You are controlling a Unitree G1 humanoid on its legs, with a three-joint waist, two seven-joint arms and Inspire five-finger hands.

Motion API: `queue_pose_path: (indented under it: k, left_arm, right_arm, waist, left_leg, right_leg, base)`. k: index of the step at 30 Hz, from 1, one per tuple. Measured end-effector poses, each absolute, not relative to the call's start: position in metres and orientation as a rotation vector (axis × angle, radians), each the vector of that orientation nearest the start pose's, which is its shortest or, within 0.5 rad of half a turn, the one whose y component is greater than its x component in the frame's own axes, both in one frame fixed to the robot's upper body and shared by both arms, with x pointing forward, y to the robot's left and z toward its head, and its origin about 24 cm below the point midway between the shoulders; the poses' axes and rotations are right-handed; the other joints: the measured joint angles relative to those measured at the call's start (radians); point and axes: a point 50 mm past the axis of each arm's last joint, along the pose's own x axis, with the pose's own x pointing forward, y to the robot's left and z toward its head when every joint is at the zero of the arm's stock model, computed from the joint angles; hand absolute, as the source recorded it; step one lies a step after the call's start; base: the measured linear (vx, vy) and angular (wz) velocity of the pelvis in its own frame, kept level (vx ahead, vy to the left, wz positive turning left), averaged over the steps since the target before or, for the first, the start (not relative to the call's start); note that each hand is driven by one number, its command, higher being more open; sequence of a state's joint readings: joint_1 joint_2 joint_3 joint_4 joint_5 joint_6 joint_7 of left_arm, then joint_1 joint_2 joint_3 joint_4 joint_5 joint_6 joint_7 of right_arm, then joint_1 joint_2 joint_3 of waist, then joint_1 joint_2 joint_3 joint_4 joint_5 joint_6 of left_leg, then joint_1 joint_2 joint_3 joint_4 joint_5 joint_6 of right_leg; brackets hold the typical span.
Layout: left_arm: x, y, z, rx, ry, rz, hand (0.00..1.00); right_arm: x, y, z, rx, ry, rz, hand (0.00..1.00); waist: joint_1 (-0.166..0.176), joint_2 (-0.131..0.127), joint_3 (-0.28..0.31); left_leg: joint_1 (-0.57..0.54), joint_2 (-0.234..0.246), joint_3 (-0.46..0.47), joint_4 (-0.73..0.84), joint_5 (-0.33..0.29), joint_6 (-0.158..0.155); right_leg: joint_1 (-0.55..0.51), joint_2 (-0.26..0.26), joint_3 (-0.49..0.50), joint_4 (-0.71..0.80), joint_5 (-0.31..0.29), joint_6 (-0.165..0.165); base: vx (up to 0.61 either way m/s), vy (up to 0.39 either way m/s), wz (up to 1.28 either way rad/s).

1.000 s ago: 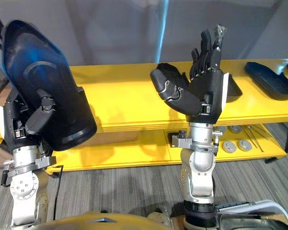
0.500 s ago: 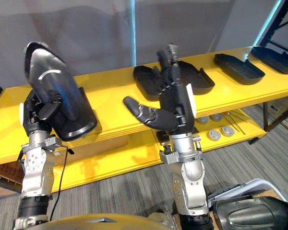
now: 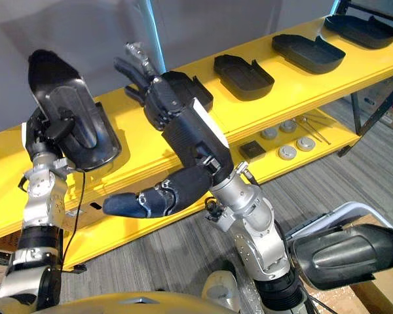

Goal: Walk over and take three plastic housings, then place them on the shelf

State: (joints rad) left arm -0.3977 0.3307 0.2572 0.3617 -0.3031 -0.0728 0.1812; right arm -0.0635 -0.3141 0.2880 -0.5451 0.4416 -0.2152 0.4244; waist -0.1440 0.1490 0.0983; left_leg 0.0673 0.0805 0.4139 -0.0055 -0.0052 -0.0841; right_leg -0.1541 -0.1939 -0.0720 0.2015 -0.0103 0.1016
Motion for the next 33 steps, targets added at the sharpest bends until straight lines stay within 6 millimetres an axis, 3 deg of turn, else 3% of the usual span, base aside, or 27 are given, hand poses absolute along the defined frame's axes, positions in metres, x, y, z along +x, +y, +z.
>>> queue_pose_path:
  k: [3, 11, 14, 17, 24, 28, 32, 33]
  left_arm:
    - [0.324, 0.278, 0.114, -0.047, -0.154, 0.368, 0.00]
    - [0.325, 0.279, 0.077, -0.061, 0.091, 0.326, 0.00]
    - [0.325, 0.281, 0.077, -0.069, 0.091, 0.351, 0.00]
    - [0.335, 0.278, 0.094, -0.078, 0.039, 0.365, 0.00]
    - [0.361, 0.266, 0.164, -0.099, -0.168, 0.342, 0.00]
    - [0.365, 0.255, 0.214, -0.008, -0.312, 0.283, 0.00]
    - [0.366, 0.249, 0.256, 0.102, -0.414, 0.232, 0.00]
    - [0.366, 0.248, 0.261, 0.110, -0.423, 0.228, 0.00]
  right_arm:
    - [0.198, -0.093, 0.176, 0.109, -0.695, 0.895, 1.00]
    - [0.197, -0.083, 0.172, 0.155, -0.647, 0.891, 1.00]
    - [0.196, -0.079, 0.170, 0.159, -0.627, 0.906, 1.00]
    - [0.195, -0.071, 0.168, 0.154, -0.602, 0.961, 1.00]
    - [0.191, -0.048, 0.165, 0.158, -0.542, 1.080, 1.00]
    - [0.193, -0.043, 0.130, 0.131, -0.352, 1.112, 1.00]
    - [0.182, -0.054, 0.065, 0.026, -0.049, 1.120, 1.00]
    - [0.179, -0.058, 0.057, 0.026, -0.008, 1.115, 1.00]
  waist:
    - [-0.003, 0.007, 0.010]
    - [-0.004, 0.020, 0.059]
    - [-0.002, 0.019, 0.080]
    - [0.001, 0.007, 0.104]
    - [0.006, -0.057, 0.211]
    - [0.022, -0.091, 0.253]
    - [0.039, -0.120, 0.290]
    - [0.042, -0.123, 0.295]
  left_leg:
    - [-0.011, 0.000, 0.004, 0.000, 0.004, 0.002]
    - [-0.026, -0.008, -0.006, -0.005, 0.018, 0.008]
    - [-0.027, -0.012, -0.008, -0.013, 0.024, 0.009]
    - [-0.059, -0.022, -0.021, -0.014, 0.035, 0.014]
    - [-0.153, -0.018, -0.073, -0.015, 0.075, 0.020]
    - [-0.188, -0.010, -0.100, -0.015, 0.084, 0.017]
    - [-0.204, 0.000, -0.121, -0.017, 0.084, 0.016]
    - [-0.205, 0.001, -0.124, -0.017, 0.084, 0.016]
  right_leg:
    - [-0.020, 0.000, 0.005, 0.017, 0.000, 0.002]
    - [-0.054, -0.012, -0.002, 0.061, -0.015, 0.002]
    - [-0.059, -0.015, -0.002, 0.066, -0.016, 0.002]
    - [-0.096, -0.024, -0.007, 0.095, -0.025, 0.002]
    - [-0.163, -0.031, -0.051, 0.110, -0.017, 0.001]
    - [-0.179, -0.028, -0.077, 0.108, -0.013, -0.005]
    - [-0.166, -0.016, -0.090, 0.074, -0.006, -0.013]
    - [-0.164, -0.015, -0.091, 0.071, -0.005, -0.014]
  base:
    - [-0.01, -0.002, -0.03]
    - [0.00, -0.013, 0.05]
    - [-0.01, -0.004, 0.03]
    - [-0.05, -0.020, 0.15]
    - [-0.04, -0.043, 0.26]
    - [0.05, -0.037, 0.21]
    - [0.07, -0.021, 0.14]
    - [0.07, -0.007, 0.15]
